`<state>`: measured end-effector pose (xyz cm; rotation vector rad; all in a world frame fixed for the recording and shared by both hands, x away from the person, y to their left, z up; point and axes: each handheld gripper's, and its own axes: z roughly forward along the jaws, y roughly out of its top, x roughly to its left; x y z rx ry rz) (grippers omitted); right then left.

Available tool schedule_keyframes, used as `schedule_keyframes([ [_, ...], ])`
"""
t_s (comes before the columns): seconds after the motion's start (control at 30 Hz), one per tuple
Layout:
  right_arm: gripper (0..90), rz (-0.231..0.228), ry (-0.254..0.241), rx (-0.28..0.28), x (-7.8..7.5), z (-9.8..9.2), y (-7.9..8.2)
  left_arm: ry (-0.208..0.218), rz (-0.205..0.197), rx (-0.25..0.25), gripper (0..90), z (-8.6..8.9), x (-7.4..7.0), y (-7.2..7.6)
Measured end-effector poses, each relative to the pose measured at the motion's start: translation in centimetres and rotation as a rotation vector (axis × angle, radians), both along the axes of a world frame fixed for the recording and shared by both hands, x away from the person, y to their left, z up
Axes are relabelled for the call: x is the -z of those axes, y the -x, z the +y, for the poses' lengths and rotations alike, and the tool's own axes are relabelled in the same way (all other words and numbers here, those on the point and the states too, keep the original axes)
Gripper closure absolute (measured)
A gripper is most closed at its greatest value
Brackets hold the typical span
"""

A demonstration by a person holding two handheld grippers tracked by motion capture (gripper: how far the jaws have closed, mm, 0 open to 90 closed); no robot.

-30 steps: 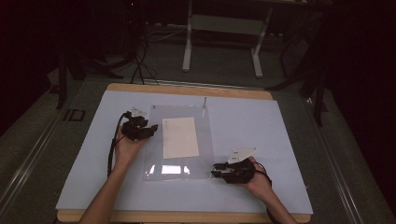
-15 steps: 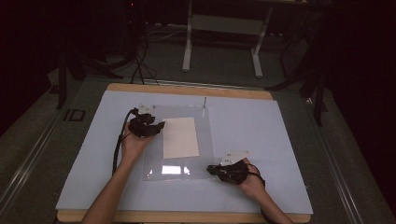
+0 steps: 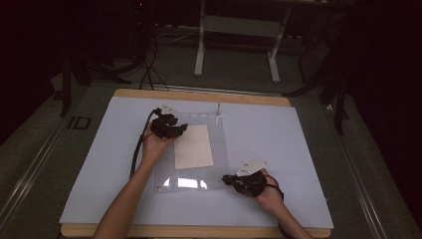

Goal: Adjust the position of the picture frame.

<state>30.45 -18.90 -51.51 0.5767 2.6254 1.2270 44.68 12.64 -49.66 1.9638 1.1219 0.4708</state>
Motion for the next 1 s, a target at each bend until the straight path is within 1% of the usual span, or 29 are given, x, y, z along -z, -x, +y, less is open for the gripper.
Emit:
schedule_keyframes([
  [0.13, 85.7, -0.002, -0.02, 0.042, -0.5, -1.2, -0.5, -0.004, -0.003, 0.012, 48.9, -1.0, -0.1, -1.2],
  [0.17, 85.8, -0.003, -0.026, 0.053, -0.6, -1.5, -0.7, -0.006, -0.01, 0.013, 48.9, -1.2, -0.2, -1.4],
  [0.2, 85.8, -0.003, -0.033, 0.063, -0.7, -1.8, -0.8, -0.003, -0.008, 0.014, 48.9, -1.5, -0.3, -1.7],
  [0.23, 85.8, -0.003, -0.038, 0.073, -0.8, -2.1, -1.0, -0.007, -0.006, 0.018, 48.8, -1.7, -0.3, -2.1],
  [0.27, 85.8, -0.003, -0.042, 0.082, -0.9, -2.3, -1.1, -0.022, -0.011, 0.022, 48.8, -2.0, -0.5, -2.4],
  [0.3, 85.8, -0.002, -0.042, 0.089, -0.8, -2.5, -1.2, -0.038, -0.014, 0.026, 48.8, -2.3, -0.7, -2.7],
  [0.37, 85.7, 0.004, -0.04, 0.1, -0.4, -2.8, -1.3, -0.036, -0.014, 0.029, 48.8, -2.8, -1.1, -3.4],
  [0.47, 85.6, 0.004, -0.019, 0.108, 0.5, -2.7, -1.2, -0.044, -0.017, 0.042, 48.8, -3.8, -1.6, -4.3],
  [0.53, 85.6, 0.009, -0.028, 0.107, 0.4, -2.8, -1.2, -0.045, -0.018, 0.051, 48.7, -4.6, -1.7, -4.9],
  [0.57, 85.6, 0.006, -0.028, 0.106, 0.4, -2.8, -1.2, -0.048, -0.026, 0.057, 48.8, -4.9, -1.7, -5.1],
  [0.63, 85.5, 0.006, -0.026, 0.109, 0.5, -2.8, -1.2, -0.054, -0.019, 0.065, 48.8, -5.7, -1.5, -5.7],
  [0.67, 85.5, 0.01, -0.034, 0.108, 0.6, -2.8, -1.2, -0.06, -0.018, 0.073, 48.8, -6.1, -1.4, -6.0],
  [0.7, 85.4, 0.011, -0.034, 0.107, 0.6, -2.9, -1.2, -0.055, -0.024, 0.076, 48.9, -6.4, -1.3, -6.2],
  [0.8, 85.2, 0.014, -0.045, 0.104, 0.6, -2.9, -1.3, -0.035, -0.018, 0.075, 49.4, -7.2, -0.9, -6.8],
  [1.0, 84.9, 0.027, -0.055, 0.105, 0.7, -3.0, -1.3, -0.022, -0.011, 0.078, 50.2, -8.7, 0.2, -8.0],
])
